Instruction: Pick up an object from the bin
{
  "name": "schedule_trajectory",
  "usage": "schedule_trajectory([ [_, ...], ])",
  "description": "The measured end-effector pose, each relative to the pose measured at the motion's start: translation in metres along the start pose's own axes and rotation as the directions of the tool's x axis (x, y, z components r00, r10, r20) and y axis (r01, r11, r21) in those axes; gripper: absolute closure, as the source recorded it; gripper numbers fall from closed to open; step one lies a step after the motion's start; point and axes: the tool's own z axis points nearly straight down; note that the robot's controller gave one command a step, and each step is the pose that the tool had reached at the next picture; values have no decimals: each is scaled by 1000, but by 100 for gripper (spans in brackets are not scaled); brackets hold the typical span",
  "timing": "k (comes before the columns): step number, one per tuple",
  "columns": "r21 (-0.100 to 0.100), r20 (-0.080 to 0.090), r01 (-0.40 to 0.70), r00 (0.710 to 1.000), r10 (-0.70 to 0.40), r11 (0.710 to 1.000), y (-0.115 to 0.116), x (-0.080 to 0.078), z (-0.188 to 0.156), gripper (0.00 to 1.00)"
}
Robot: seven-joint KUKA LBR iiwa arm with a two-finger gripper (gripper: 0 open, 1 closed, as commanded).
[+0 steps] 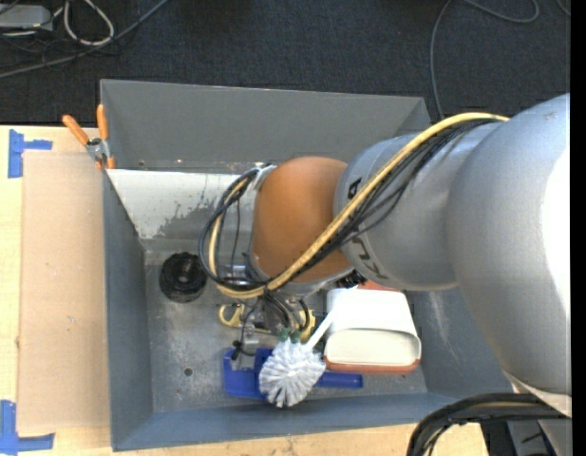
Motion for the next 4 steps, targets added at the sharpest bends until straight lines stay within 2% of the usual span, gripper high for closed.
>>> schedule_trajectory([
  [1,0,-9,265,964,-265,964,-6,25,28,0],
  [2,-2,12,330,944,-330,944,-27,41,42,100],
  [4,-4,15,323,946,-323,946,-36,40,46,100],
])
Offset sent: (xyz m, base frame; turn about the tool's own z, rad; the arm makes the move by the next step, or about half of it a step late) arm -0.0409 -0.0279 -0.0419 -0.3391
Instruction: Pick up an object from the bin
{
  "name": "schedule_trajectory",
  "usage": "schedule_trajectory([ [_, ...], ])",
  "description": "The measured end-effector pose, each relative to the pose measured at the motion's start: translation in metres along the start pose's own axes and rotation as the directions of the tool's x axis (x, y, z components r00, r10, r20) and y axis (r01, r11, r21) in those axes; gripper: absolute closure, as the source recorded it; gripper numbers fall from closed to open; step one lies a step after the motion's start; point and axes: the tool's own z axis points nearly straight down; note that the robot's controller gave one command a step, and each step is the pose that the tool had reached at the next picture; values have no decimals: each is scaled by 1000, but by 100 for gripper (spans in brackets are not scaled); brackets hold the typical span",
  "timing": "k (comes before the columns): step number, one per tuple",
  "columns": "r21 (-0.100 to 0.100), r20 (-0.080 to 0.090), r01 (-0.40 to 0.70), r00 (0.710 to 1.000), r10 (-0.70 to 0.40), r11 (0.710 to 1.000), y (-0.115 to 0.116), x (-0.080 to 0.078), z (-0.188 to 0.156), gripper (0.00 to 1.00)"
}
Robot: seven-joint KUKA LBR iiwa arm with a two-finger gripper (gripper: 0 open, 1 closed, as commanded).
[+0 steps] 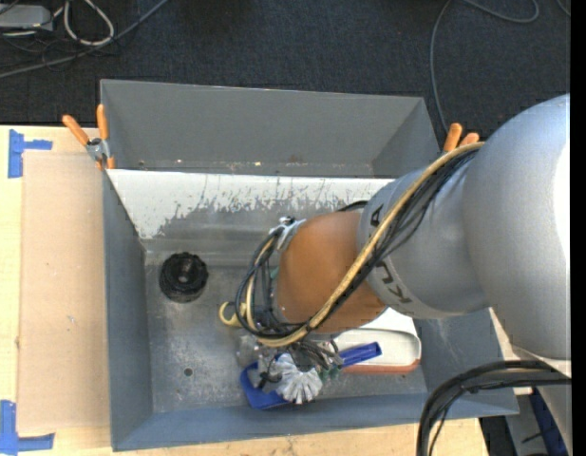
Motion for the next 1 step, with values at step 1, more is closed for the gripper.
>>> schedule_trajectory([
  [1,-1,-1,211,978,-211,978,8,-3,-103,100],
])
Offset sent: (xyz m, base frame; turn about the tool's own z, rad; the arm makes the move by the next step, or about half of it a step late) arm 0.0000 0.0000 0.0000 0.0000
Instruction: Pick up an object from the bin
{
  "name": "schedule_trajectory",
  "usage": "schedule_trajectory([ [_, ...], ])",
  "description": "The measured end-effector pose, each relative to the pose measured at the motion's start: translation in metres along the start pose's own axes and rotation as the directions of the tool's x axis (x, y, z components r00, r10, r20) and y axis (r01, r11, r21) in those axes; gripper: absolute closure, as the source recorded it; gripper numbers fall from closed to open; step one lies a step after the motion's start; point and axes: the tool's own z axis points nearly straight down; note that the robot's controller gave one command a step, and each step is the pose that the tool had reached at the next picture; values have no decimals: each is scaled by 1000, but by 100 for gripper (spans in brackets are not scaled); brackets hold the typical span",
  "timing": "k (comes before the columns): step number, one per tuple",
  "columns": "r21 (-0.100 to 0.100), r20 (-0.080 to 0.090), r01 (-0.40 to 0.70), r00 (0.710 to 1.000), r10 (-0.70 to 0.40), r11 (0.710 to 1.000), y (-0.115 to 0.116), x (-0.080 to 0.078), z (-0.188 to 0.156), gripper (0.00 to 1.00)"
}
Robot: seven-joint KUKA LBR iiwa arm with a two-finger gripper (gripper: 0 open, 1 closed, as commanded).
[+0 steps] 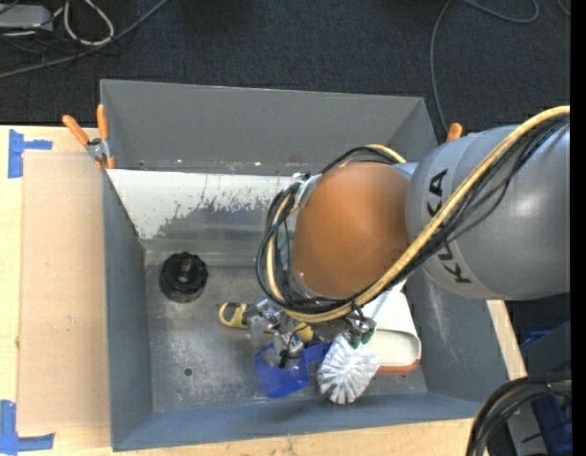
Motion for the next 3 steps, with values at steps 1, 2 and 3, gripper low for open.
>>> schedule_trajectory([
  [1,0,0,-1,1000,1,1000,0,0,0,100],
  [2,-1,-2,-20,1000,20,1000,-17,13,18,100],
  [3,-1,-1,-2,1000,2,1000,-19,9,16,100],
])
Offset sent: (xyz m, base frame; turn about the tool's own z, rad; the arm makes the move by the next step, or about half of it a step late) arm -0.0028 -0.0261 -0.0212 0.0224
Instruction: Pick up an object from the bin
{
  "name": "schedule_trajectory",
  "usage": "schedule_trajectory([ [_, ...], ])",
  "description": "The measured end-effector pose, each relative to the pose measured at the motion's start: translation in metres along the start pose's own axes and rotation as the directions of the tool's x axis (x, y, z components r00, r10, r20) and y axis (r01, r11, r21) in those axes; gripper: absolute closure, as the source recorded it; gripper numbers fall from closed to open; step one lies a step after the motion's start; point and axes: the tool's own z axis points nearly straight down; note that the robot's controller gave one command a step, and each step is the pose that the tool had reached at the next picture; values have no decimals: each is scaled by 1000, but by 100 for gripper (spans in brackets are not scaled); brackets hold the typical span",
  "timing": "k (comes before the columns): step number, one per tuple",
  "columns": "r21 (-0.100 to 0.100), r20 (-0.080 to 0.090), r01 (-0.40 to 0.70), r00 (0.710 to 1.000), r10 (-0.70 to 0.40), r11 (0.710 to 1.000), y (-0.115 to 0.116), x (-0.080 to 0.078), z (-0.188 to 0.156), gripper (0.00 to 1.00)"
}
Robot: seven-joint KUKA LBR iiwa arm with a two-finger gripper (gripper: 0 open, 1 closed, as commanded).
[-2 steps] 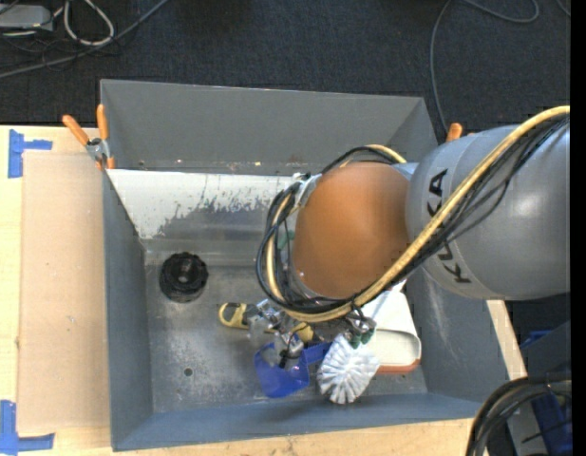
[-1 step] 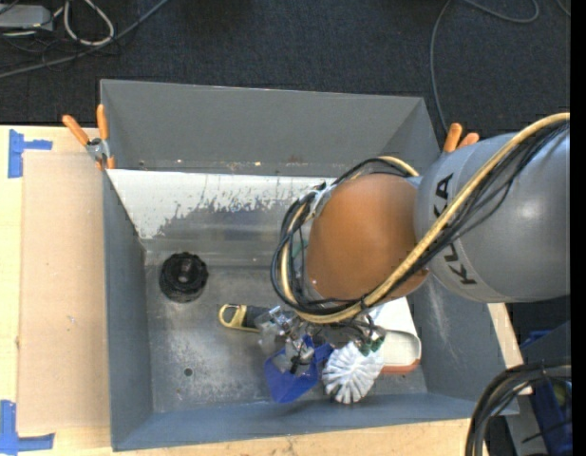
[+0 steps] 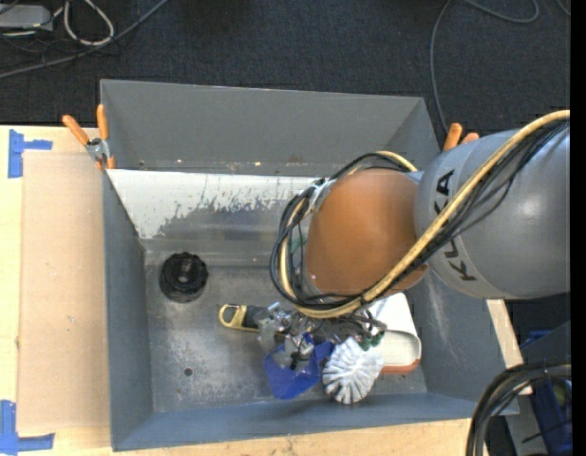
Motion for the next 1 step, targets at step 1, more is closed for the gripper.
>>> schedule_trajectory([
  [1,-2,-5,-2,1000,2,1000,-4,-7,-68,100],
])
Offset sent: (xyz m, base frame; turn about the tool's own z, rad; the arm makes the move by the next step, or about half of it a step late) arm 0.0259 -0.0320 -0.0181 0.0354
